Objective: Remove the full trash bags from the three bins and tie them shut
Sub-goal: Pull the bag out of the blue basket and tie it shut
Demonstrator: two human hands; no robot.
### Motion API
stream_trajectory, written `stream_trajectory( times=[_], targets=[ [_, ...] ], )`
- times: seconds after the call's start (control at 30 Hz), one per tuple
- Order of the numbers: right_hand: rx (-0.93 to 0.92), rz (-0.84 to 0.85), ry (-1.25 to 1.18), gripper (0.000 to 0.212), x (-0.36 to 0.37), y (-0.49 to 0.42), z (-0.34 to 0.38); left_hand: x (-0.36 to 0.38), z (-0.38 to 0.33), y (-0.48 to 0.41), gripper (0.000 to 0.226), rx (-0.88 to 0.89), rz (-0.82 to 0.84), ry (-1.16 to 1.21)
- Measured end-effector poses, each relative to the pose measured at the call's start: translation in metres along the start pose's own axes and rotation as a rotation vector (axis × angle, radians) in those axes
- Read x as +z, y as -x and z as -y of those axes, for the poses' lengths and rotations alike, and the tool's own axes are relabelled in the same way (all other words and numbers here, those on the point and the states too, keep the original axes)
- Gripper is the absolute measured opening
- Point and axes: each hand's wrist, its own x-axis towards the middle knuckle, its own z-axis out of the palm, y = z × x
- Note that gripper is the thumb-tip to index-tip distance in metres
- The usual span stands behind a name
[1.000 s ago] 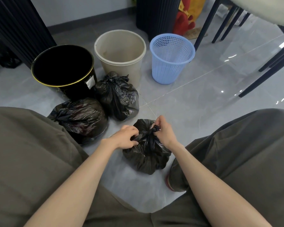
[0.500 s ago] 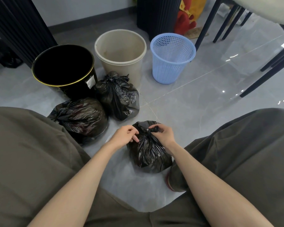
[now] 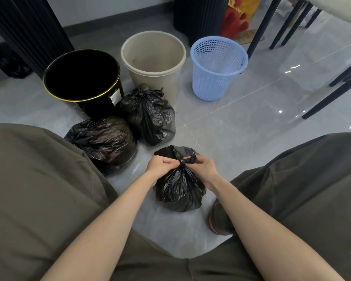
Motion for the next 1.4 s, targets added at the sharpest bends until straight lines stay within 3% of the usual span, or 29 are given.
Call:
stream_trajectory(
  times=[0.17, 0.33, 0.6, 0.73, 0.87, 1.17, 1.4],
  targets=[
    [0.063, 0.064, -0.09, 0.025, 0.0, 0.001, 0.002, 0.0, -0.002, 0.0, 0.023, -0.033, -0.012, 0.001],
    [0.13, 0.151, -0.216, 0.012, -0.004, 0.005, 0.005, -0.004, -0.001, 0.001, 0.016, 0.009, -0.135, -0.029],
    [0.214, 0.058, -0.303, 0.005, -0.012, 0.005, -0.001, -0.013, 0.008, 0.002, 0.011, 0.048, -0.257, -0.365],
    [0.217, 0.039, -0.275, 0.003, -0.014, 0.004, 0.001, -0.014, 0.012, -0.006, 0.011, 0.055, -0.172, -0.288],
    [0.224, 0.091, -0.283, 0.004, -0.013, 0.004, 0.004, -0.013, 0.011, -0.007, 0.027, 0.037, -0.054, -0.196],
    [0.205, 0.105, -0.202, 0.006, -0.007, 0.005, 0.003, -0.017, 0.016, -0.002, 0.01, 0.253, 0.026, -0.527],
    [0.173, 0.076, -0.165, 0.012, 0.0, 0.005, 0.003, -0.014, 0.008, 0.0, 0.013, 0.289, -0.116, -0.758]
  ],
)
